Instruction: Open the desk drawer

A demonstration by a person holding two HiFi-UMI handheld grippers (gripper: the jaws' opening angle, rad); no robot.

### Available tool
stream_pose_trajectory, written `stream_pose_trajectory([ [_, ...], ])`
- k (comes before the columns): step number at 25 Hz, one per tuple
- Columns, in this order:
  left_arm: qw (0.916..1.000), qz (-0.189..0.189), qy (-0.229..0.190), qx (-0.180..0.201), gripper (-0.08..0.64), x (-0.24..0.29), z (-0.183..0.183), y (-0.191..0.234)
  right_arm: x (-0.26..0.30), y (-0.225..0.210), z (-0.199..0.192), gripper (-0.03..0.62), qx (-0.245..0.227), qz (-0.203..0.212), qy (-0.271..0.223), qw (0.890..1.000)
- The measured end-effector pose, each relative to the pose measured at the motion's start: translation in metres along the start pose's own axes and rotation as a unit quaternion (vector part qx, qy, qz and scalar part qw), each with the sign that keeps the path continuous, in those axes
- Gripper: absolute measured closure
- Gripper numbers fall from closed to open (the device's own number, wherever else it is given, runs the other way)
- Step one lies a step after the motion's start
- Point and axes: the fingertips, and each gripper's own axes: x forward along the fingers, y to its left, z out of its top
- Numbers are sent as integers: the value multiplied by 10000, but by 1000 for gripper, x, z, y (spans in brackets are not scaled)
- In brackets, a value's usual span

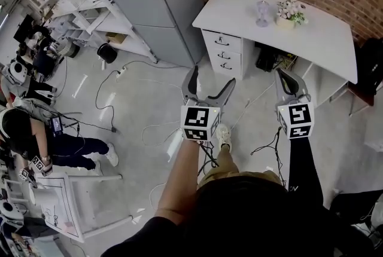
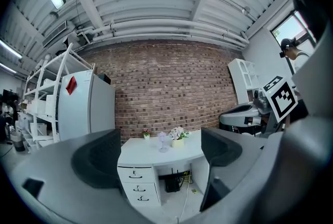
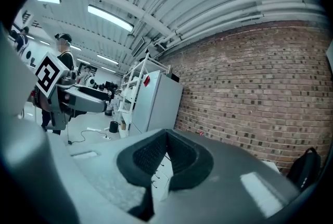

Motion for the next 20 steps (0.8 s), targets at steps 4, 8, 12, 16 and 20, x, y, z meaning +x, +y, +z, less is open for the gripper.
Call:
stream_pose_trajectory([
  [4, 9999, -108, -4, 55, 97, 35, -5, 23, 41, -8, -1, 594, -17, -62, 8, 10000],
  [8, 9998, -155, -20, 85, 97, 69, -4, 56, 86, -13, 4, 594, -62, -118, 15, 9999],
  [12, 9996, -266, -27, 68, 97, 108, 1, 91, 132, -19, 16, 594, -78, -215, 30, 9997],
  [16, 9991, -413, -22, 63, 98, 154, 2, 120, 179, -31, 14, 594, -96, -312, 108, 9994],
  [20, 9982, -599, -32, 86, 98, 197, -2, 141, 220, -41, 11, 594, -125, -431, 213, 9988],
])
